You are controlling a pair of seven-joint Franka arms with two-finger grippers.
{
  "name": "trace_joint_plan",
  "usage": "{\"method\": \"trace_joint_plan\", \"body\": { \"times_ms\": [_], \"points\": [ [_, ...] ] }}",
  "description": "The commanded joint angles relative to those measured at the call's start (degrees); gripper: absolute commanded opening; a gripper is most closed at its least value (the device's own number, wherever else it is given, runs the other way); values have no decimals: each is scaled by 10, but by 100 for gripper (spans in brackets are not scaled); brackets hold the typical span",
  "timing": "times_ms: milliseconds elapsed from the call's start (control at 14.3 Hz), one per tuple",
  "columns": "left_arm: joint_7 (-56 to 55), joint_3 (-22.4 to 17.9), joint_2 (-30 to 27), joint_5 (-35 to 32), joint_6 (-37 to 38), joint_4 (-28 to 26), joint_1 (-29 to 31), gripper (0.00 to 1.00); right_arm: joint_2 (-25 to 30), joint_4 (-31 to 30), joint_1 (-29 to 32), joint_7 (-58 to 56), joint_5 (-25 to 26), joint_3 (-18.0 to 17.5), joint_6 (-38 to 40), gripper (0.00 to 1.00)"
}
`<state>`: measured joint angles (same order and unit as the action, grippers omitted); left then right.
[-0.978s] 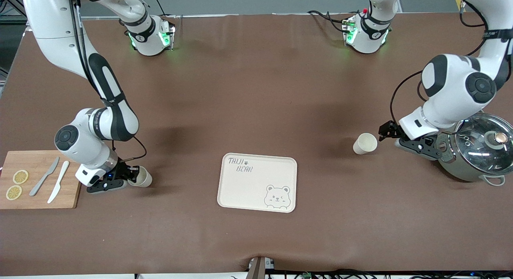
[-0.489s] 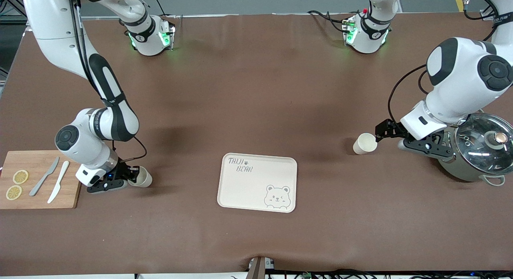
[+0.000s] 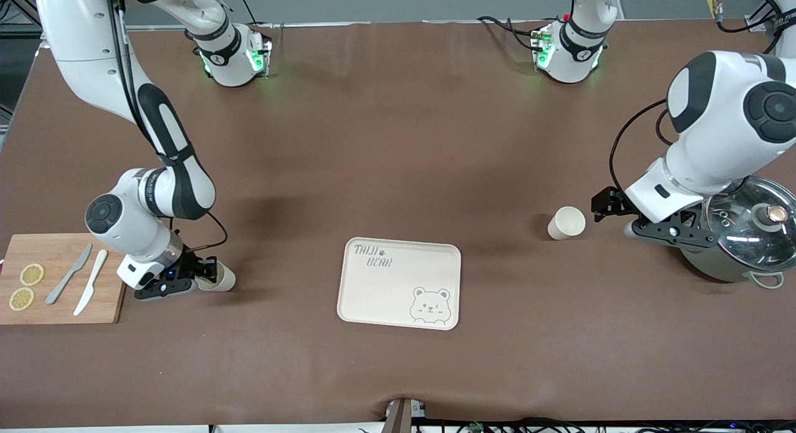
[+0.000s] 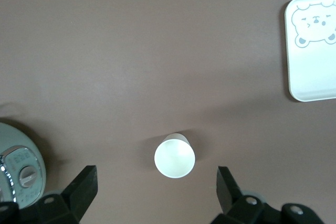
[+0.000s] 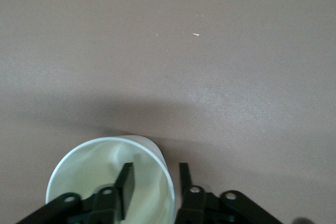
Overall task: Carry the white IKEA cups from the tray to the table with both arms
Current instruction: 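Set the cup down and open the left gripper, lifting away, then release the cup with the right gripper while the left gripper withdraws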
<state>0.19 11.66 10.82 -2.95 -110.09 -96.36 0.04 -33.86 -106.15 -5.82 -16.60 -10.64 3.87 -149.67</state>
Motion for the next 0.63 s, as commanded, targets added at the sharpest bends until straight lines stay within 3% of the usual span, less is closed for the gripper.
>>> {"method": "trace_joint_plan", "body": {
  "times_ms": [0,349,559],
  "points": [
    [-6,-16,2,-14,63,55,-15,100,0,0,10,-20,-15,-8,-4,100],
    [-19,-16,-24,5,152,121,-39,100,5,9,15,-19,-15,-7,7,100],
    [-40,-16,-37,13,191,137,-46,100,13,50,18,-18,-14,-5,75,100]
  ]
}}
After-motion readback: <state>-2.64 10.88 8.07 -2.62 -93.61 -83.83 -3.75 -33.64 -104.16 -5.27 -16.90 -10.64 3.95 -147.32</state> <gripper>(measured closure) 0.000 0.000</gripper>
